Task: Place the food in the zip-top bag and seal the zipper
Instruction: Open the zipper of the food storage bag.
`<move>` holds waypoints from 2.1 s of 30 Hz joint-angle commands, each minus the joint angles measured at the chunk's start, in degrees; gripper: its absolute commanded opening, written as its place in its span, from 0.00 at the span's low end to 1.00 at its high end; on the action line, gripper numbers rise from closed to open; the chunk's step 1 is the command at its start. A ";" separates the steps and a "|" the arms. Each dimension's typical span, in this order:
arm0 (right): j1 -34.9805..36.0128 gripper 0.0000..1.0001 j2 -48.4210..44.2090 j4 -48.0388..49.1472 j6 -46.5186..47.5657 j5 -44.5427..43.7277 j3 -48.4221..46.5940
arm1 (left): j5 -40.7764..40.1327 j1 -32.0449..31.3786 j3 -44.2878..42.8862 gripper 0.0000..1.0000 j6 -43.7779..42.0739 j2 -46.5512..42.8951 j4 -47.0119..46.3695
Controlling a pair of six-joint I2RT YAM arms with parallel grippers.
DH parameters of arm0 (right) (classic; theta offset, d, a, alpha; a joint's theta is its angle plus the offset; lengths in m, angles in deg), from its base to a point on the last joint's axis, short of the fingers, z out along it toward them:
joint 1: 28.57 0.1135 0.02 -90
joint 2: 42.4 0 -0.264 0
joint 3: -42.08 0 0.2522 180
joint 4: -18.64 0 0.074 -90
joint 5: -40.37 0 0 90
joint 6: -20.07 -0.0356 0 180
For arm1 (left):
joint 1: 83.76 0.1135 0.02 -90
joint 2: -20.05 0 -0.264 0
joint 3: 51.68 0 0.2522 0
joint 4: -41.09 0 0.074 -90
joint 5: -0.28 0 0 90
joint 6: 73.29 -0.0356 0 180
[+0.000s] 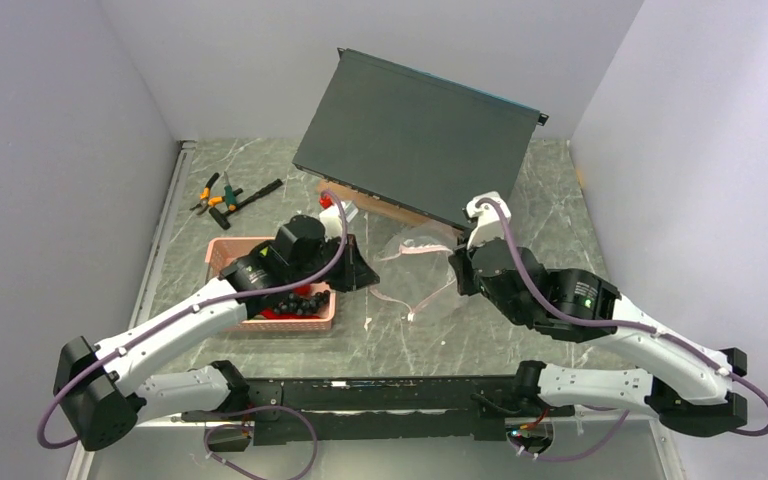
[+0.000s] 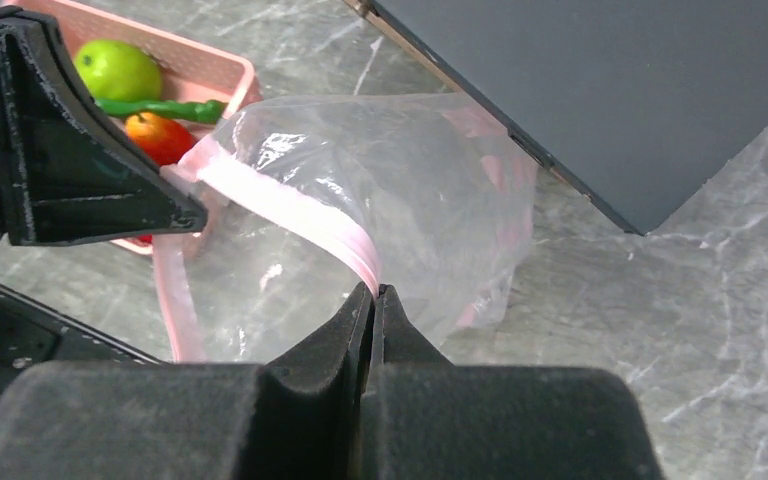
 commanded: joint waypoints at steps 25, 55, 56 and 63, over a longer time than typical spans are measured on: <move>0.25 0.00 -10.04 -3.33 12.03 15.33 -4.20 | 15.72 -9.73 -6.38 0.00 8.48 9.21 -21.60; 0.18 0.00 3.73 21.49 4.65 16.30 12.16 | -6.68 -7.09 7.94 0.61 6.25 -7.26 -0.99; 0.26 0.00 4.12 21.72 4.87 16.35 12.24 | -6.88 -7.09 7.74 0.63 6.08 -8.18 -0.69; 0.24 0.00 5.69 23.86 4.49 16.67 12.57 | -9.12 -7.14 7.79 0.76 5.01 -16.23 2.74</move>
